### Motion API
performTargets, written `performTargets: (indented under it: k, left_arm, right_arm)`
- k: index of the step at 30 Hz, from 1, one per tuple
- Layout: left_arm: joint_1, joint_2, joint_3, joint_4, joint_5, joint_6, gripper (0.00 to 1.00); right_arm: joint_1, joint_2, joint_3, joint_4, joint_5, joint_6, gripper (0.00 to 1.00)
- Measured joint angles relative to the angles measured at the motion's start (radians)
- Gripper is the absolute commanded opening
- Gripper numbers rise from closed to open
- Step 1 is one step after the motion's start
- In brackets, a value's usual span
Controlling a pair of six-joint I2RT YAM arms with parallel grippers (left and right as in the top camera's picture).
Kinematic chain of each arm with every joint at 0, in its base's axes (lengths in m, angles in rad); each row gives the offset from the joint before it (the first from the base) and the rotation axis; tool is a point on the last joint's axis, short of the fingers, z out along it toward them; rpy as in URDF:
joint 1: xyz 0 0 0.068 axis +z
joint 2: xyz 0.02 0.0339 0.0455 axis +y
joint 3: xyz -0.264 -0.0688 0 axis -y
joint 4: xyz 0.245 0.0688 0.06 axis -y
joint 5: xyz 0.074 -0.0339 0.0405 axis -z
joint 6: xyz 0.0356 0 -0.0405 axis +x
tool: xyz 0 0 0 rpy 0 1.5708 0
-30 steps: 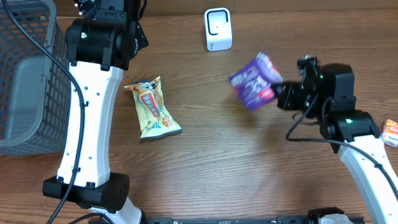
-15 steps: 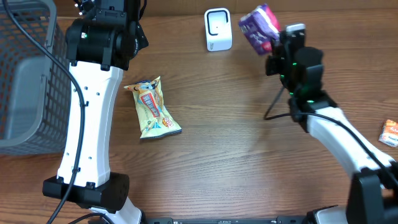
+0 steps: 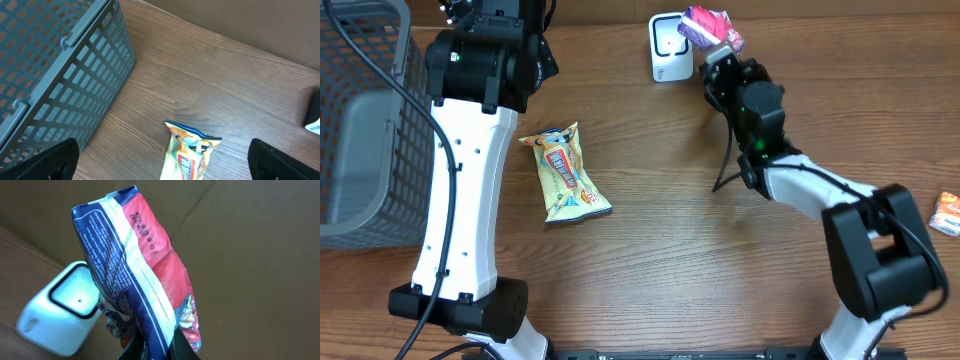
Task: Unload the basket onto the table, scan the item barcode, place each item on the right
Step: 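Lift the purple box and hold it in front of the white scanner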
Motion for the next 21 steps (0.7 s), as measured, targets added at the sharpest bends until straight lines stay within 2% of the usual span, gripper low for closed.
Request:
performTargets:
  k: [8, 16, 21]
  left_arm:
    - [0.0, 0.0, 0.0, 0.0, 0.0, 0.0, 1.0]
    - [0.0, 0.0, 0.0, 0.0, 0.0, 0.0, 1.0]
    - [0.0, 0.0, 0.0, 0.0, 0.0, 0.0, 1.0]
  right_arm:
    - [0.001, 0.169, 0.223, 0.015, 0.001, -0.193, 0.04]
    - [0.041, 0.303, 0.238, 0.13, 0.013, -0.425, 0.04]
    - [0.087, 0.354, 0.238, 0.194, 0.036, -0.507, 0.04]
